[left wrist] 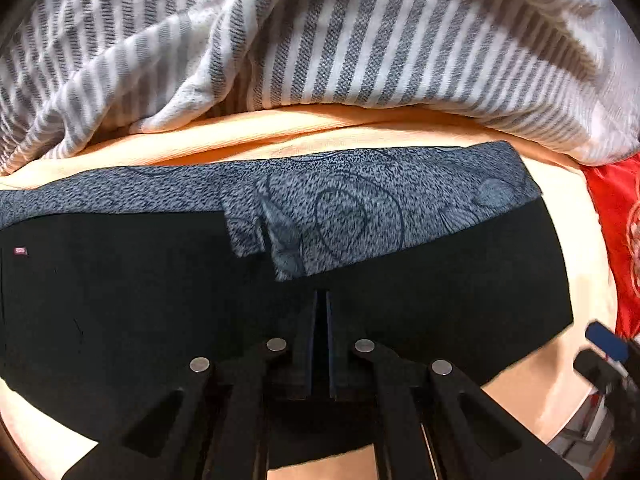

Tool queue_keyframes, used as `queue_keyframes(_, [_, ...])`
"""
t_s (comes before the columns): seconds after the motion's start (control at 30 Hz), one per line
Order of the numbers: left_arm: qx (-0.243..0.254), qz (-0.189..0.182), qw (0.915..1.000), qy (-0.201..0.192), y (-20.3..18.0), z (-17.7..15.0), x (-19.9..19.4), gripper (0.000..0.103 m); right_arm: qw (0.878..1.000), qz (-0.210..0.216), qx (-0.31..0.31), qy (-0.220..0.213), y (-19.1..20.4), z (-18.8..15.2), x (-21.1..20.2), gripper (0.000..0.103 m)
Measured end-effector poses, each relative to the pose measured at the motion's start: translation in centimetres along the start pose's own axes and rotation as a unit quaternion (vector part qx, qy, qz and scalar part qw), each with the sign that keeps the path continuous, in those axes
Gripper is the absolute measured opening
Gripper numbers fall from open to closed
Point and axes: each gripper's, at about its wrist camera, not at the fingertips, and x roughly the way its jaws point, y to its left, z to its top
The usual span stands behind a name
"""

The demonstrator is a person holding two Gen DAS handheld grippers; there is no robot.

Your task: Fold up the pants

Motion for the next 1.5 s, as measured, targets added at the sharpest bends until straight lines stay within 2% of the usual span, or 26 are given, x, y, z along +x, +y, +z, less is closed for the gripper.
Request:
queue_keyframes(0.07, [0.004,0.001,1.0,0.001,-0.1,-0.3,-0.7,0.005,1.0,0.002,0.003,-0.001,-0.2,0.2,0.1,0.064])
queue_keyframes(0.2, [-0.02,-0.05,0.9982,-0.025,0.0,-0.6,-2.6,0.007,1.0,0.011,0.006,-0.004,0.2,1.1,0.4,0.064])
queue_keyframes(0.23, [-0.024,-0.055,0.9979,-0.026,0.1,-0.7,-2.6,0.017,1.0,0.011,0.004,-0.008,0.5,1.3,0.5,0.064])
queue_keyframes(0.27, [-0.028,-0.062,0.9973,-0.027,0.0,-0.8,-2.6,0.064,1.0,0.01,-0.001,-0.013,0.8,1.7,0.6,0.064])
queue_keyframes(0.3, [-0.035,-0.058,0.9967,-0.044,0.0,-1.1,-2.8,0.093,1.0,0.01,-0.007,-0.017,1.2,2.0,0.9,0.064])
queue_keyframes(0.33, [-0.04,-0.05,0.9958,-0.067,0.0,-1.3,-3.3,0.093,1.0,0.01,-0.011,-0.017,1.5,2.3,1.3,0.064])
queue_keyframes(0.37, [-0.039,-0.046,0.9952,-0.077,-0.1,-1.3,-3.5,0.093,1.0,0.008,-0.016,-0.012,1.8,2.6,2.1,0.07])
queue_keyframes(0.4, [-0.04,-0.048,0.996,-0.063,-0.2,-1.3,-3.1,0.093,1.0,0.004,-0.024,0.01,2.1,2.8,3.7,0.078])
queue_keyframes(0.43, [-0.046,-0.046,0.9963,-0.056,-0.2,-1.2,-3.2,0.093,0.999,-0.011,-0.03,0.035,2.2,2.8,5.3,0.079])
queue_keyframes(0.5, [-0.047,-0.04,0.9967,-0.053,-0.2,-1.5,-3.6,0.093,0.998,-0.031,-0.042,0.042,2.4,2.8,6.2,0.085])
queue_keyframes(0.57, [-0.045,-0.03,0.9967,-0.06,0.0,-1.9,-4.2,0.093,0.999,-0.016,-0.035,0.039,2.1,2.9,5.7,0.085])
queue_keyframes(0.73, [-0.058,-0.014,0.9971,-0.047,1.2,-3.3,-5.9,0.093,0.999,0.006,-0.022,0.046,1.1,2.1,3.9,0.087])
queue_keyframes(0.87, [-0.082,-0.003,0.9959,-0.039,1.8,-5.1,-7.2,0.093,0.998,0.016,-0.038,0.05,1.5,1.0,2.2,0.102])
queue_keyframes(1.07, [-0.139,0.025,0.9898,-0.016,3.6,-8.4,-8.0,0.093,0.995,0.027,-0.067,0.071,2.8,-0.1,1.3,0.102])
queue_keyframes(1.23, [-0.182,0.037,0.9826,-0.007,5.6,-11.4,-8.8,0.093,0.989,0.039,-0.108,0.089,5.1,-0.9,1.5,0.102])
queue_keyframes(1.33, [-0.203,0.04,0.9782,0.011,7.3,-13.1,-8.4,0.093,0.986,0.038,-0.132,0.093,6.7,-1.3,1.7,0.102])
queue_keyframes(1.5, [-0.213,0.045,0.9758,0.022,10.4,-14.8,-8.5,0.093,0.986,0.024,-0.128,0.1,8.8,-1.9,2.3,0.102])
